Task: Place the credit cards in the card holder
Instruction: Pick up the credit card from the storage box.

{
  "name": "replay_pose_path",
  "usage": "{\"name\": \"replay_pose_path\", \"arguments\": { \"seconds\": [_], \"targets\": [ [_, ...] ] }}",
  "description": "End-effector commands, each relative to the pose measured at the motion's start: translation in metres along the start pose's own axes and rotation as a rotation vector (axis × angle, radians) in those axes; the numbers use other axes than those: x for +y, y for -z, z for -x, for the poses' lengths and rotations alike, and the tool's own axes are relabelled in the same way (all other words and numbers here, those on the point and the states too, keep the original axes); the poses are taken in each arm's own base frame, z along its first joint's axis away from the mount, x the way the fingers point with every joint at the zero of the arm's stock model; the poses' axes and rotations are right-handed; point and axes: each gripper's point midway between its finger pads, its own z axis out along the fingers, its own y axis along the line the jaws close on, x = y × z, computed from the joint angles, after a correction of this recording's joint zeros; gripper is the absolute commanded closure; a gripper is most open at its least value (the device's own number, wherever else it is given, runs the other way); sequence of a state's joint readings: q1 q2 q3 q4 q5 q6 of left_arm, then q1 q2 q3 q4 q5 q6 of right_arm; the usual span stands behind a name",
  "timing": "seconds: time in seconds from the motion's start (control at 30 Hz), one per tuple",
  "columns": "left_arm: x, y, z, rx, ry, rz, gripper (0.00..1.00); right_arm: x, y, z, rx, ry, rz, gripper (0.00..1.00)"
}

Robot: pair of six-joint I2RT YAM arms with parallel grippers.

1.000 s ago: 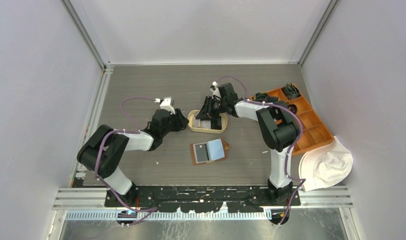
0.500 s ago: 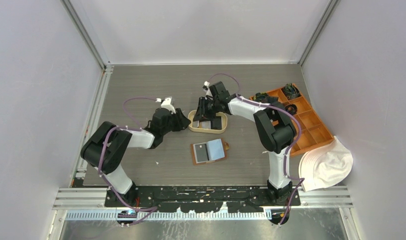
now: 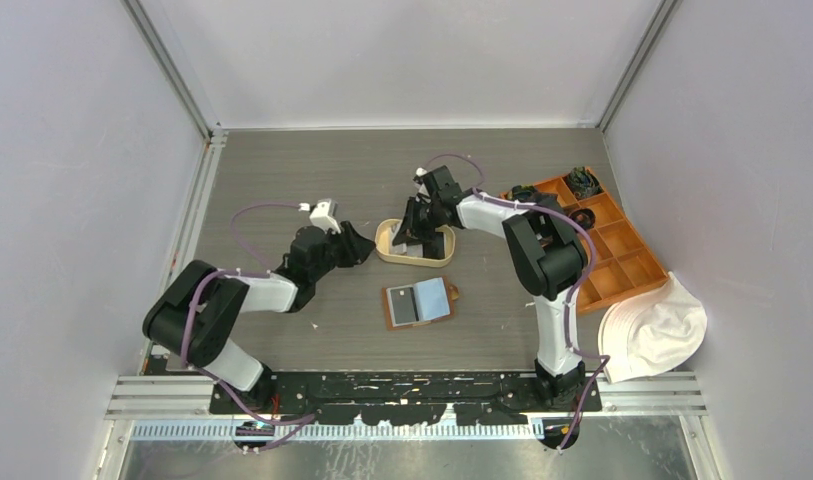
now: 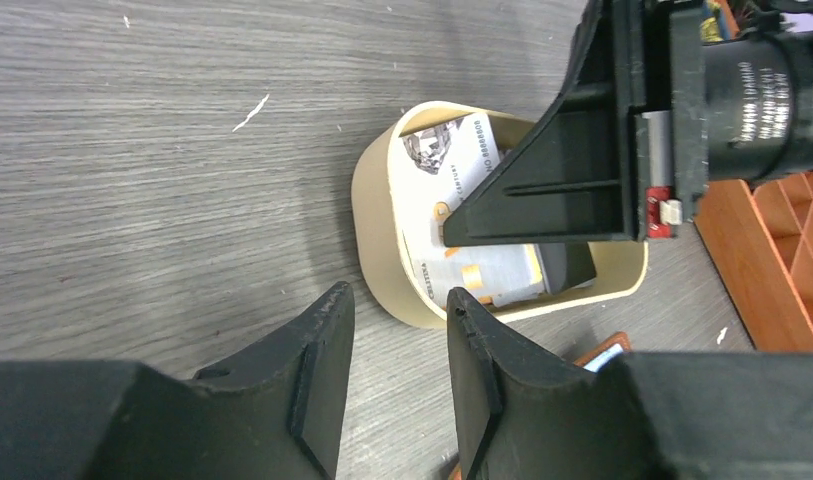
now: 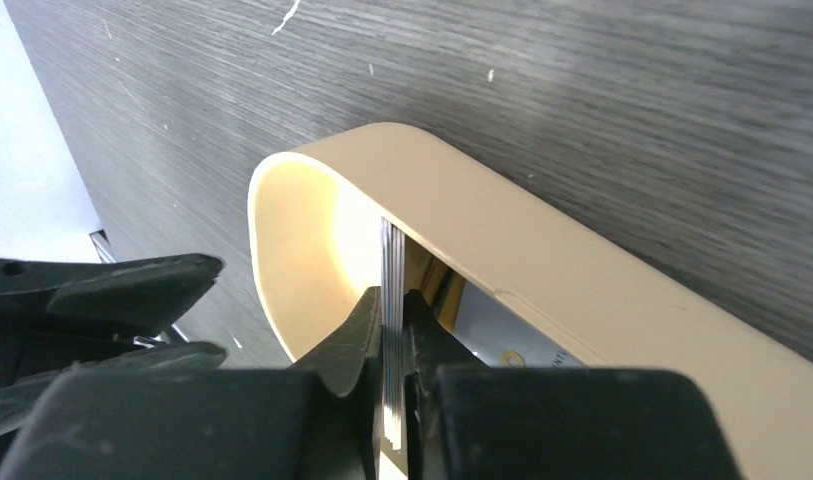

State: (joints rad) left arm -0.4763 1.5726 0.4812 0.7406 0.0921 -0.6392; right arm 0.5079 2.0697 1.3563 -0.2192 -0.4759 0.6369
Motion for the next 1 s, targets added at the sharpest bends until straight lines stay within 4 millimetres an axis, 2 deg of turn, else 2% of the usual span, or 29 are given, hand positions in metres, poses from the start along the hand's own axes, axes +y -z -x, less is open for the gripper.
{"name": "replay_pose_path", "arguments": {
  "seconds": [0.0, 0.1, 0.27, 0.4, 0.6, 0.73, 0.97],
  "targets": [
    [-0.015, 0.013, 0.030, -0.115, -0.021, -0.048, 0.60, 0.000, 0.019, 0.027, -0.054, 0.060, -0.009, 0.99],
    [-0.015, 0.020, 0.027, -0.111, -0.018, -0.054, 0.60, -0.009, 0.030, 0.024, 0.013, 0.156, -0.036, 0.99],
    [-0.021, 0.026, 0.022, -0.099, -0.017, -0.093, 0.60, -0.032, 0.048, 0.003, 0.197, 0.305, -0.055, 0.99],
    [-0.025, 0.027, 0.018, -0.090, -0.009, -0.123, 0.60, -0.047, 0.059, -0.007, 0.323, 0.356, -0.061, 0.99],
    [-0.029, 0.026, 0.014, -0.092, -0.005, -0.162, 0.60, -0.042, 0.059, -0.012, 0.358, 0.341, 0.019, 0.93],
    [-0.029, 0.019, 0.009, -0.096, 0.006, -0.187, 0.60, -0.039, 0.055, -0.009, 0.341, 0.274, 0.076, 0.86],
    [-0.029, 0.012, 0.003, -0.108, 0.024, -0.229, 0.60, -0.040, 0.060, 0.000, 0.309, 0.152, 0.146, 0.79]
  ]
}}
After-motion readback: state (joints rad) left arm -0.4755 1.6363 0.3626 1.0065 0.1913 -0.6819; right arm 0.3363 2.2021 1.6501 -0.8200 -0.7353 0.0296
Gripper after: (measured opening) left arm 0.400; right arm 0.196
